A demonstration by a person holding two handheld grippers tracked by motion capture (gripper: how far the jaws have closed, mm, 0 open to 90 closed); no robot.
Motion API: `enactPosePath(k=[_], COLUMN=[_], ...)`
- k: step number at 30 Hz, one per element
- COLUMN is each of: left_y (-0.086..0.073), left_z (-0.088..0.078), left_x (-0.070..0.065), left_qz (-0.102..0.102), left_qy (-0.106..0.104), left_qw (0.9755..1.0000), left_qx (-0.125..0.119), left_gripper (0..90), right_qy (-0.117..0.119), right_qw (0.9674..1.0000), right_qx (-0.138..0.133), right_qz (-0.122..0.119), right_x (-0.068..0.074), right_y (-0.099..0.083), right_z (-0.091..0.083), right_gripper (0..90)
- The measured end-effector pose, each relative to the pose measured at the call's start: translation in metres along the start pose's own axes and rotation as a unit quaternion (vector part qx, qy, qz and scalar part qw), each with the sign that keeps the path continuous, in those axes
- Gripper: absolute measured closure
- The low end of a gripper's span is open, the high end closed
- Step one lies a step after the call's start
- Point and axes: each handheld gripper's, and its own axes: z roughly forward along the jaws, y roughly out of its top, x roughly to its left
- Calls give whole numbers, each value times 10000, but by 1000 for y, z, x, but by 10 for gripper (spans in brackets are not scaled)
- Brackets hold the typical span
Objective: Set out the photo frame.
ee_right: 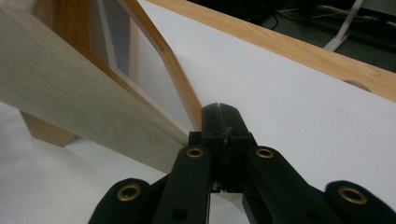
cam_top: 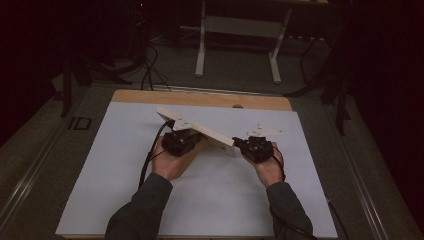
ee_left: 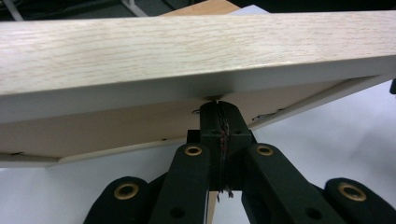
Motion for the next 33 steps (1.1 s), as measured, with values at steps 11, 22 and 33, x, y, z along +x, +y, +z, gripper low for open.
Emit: enactPosePath(k=[11, 22, 33], left_y=[0, 0, 0], left_z=[4, 6, 6], left_x=[-6, -5, 1], left_qz=[75, 66, 4], left_qy=[-28, -29, -45], left_qw=[9999, 10000, 10000], left_qx=[65, 64, 62], left_gripper=[900, 900, 900], right_qy=[91, 196, 325], right_qw=[9999, 9997, 9991], right_qx=[-82, -121, -102], right_qz=[-2, -58, -238], right_x=[6, 15, 25], right_y=[-3, -6, -5], right_z=[-3, -6, -8], right_gripper=[898, 898, 898])
